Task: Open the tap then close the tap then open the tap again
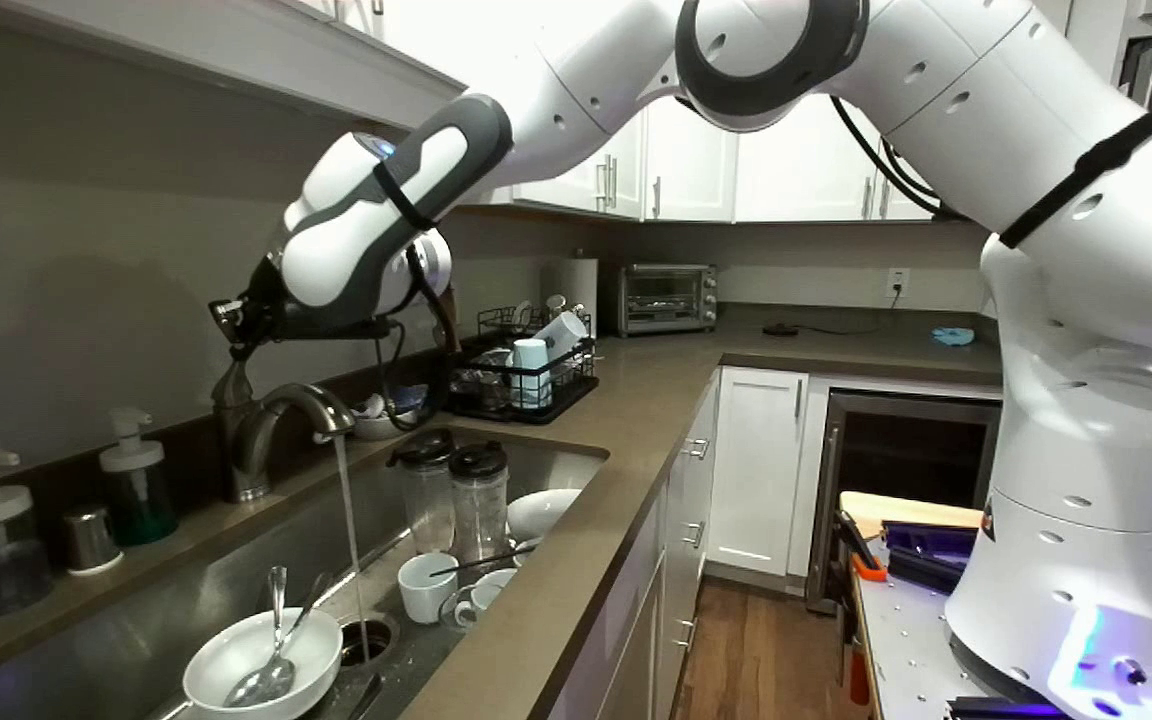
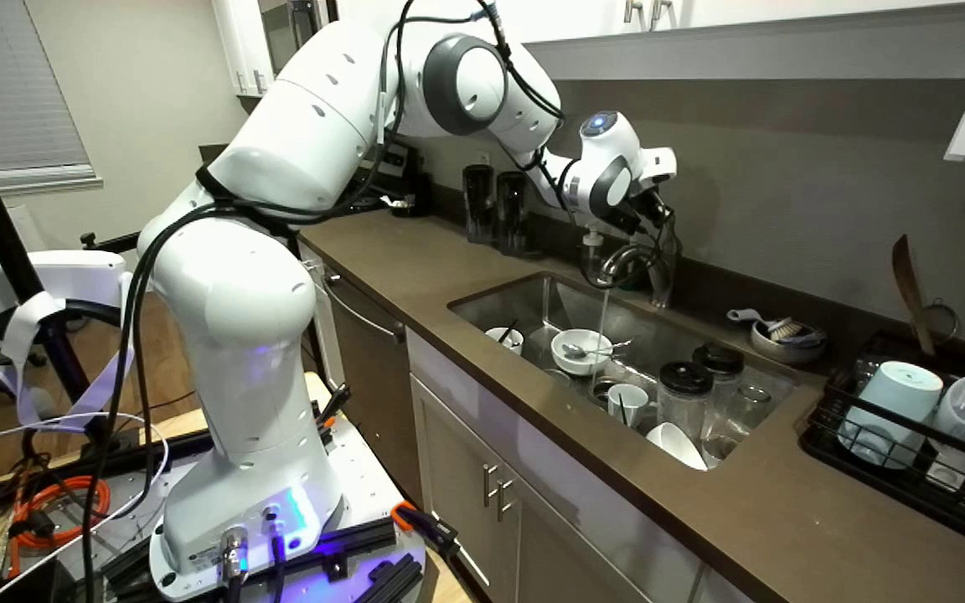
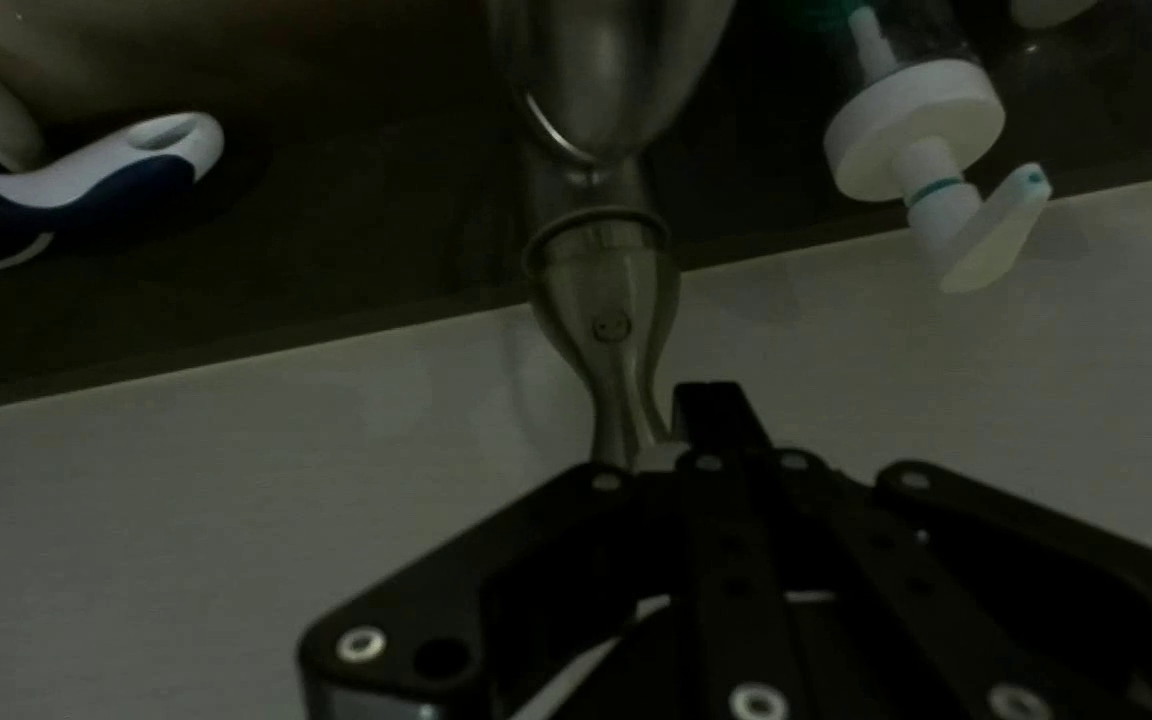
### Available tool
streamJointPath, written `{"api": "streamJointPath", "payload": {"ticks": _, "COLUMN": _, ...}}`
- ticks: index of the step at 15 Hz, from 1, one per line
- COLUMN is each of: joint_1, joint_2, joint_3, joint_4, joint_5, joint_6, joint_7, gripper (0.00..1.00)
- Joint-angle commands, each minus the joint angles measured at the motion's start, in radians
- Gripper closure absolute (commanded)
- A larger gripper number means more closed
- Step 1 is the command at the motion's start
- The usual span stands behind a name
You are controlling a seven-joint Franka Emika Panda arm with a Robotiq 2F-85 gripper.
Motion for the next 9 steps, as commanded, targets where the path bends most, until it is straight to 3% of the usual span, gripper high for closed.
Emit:
{"api": "streamJointPath", "payload": {"ticks": 1, "joint_1": 0.048, "joint_2": -0.012, "joint_3": -0.063, "joint_4": -0.024, "joint_5": -0.009, "joint_6": 0.038, "joint_7": 0.021, "gripper": 1.00}}
{"api": "streamJointPath", "payload": {"ticks": 5, "joint_1": 0.125, "joint_2": 0.006, "joint_3": -0.171, "joint_4": -0.012, "joint_5": -0.010, "joint_6": 0.047, "joint_7": 0.049, "gripper": 1.00}}
{"api": "streamJointPath", "payload": {"ticks": 9, "joint_1": 0.097, "joint_2": -0.020, "joint_3": -0.111, "joint_4": -0.025, "joint_5": 0.005, "joint_6": -0.007, "joint_7": 0.006, "gripper": 1.00}}
